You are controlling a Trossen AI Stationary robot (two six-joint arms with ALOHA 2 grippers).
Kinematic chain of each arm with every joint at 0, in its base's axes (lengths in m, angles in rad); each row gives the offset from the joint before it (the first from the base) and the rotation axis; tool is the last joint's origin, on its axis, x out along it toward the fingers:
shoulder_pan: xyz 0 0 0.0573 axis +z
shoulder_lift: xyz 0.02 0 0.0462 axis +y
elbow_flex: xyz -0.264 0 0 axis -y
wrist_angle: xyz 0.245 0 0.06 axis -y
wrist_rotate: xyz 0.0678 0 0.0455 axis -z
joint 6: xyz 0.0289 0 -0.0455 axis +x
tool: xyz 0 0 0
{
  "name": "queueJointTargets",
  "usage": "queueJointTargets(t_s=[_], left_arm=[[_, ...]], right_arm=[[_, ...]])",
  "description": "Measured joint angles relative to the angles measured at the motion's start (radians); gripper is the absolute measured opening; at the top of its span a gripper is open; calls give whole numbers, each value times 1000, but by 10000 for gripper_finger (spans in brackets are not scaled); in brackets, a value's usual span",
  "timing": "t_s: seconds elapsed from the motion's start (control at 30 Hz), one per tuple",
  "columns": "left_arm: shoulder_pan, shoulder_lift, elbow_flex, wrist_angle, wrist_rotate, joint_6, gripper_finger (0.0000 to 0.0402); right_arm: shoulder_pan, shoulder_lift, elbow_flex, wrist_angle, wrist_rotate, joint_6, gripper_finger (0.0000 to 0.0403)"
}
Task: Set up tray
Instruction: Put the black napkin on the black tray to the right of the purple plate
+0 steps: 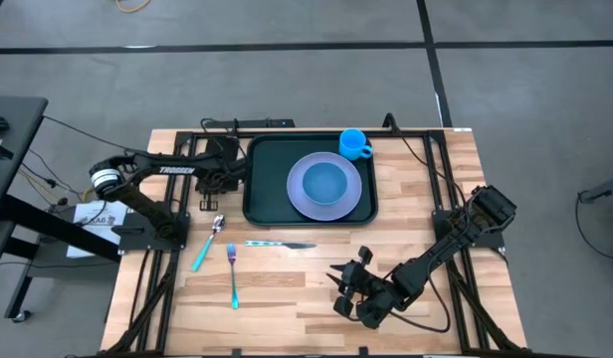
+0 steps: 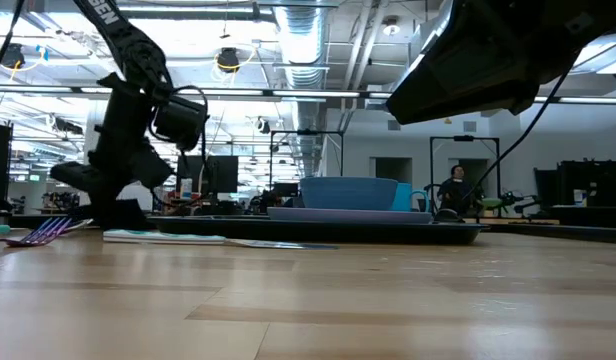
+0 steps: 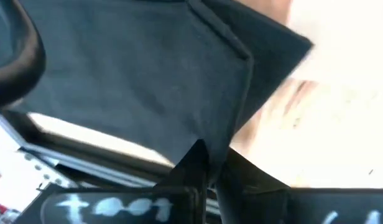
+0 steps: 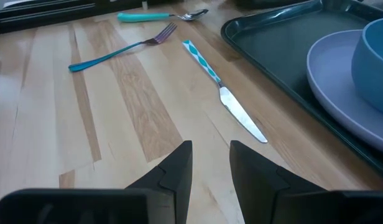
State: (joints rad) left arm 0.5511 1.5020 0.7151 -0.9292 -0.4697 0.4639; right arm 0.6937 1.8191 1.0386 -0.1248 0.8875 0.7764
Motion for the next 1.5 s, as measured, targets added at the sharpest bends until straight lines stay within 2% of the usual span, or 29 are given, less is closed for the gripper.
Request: queueJointTargets(t_s=[0.27, 0.7, 0.87, 0.97, 1.13, 1.27, 1.5], left_arm=[[1, -3, 178, -215, -13, -48, 0], [0, -112, 594, -482, -94, -85, 0], [-15, -120, 770, -578, -91, -147, 0], [-42, -121, 859, -619, -59, -168, 0], [-84, -121, 957, -642, 108, -226, 0], [-108, -118, 984, -641, 218, -275, 0], [-92, -33, 985, -578, 175, -281, 0]], right_arm=[[0, 0, 0, 3, 0, 0, 100], [0, 0, 0, 3, 0, 0, 100], [0, 0, 0, 4, 0, 0, 100], [0, 0, 0, 6, 0, 0, 100], [0, 0, 0, 6, -3, 1, 100], [0, 0, 0, 6, -4, 1, 100], [0, 0, 0, 6, -4, 1, 100]])
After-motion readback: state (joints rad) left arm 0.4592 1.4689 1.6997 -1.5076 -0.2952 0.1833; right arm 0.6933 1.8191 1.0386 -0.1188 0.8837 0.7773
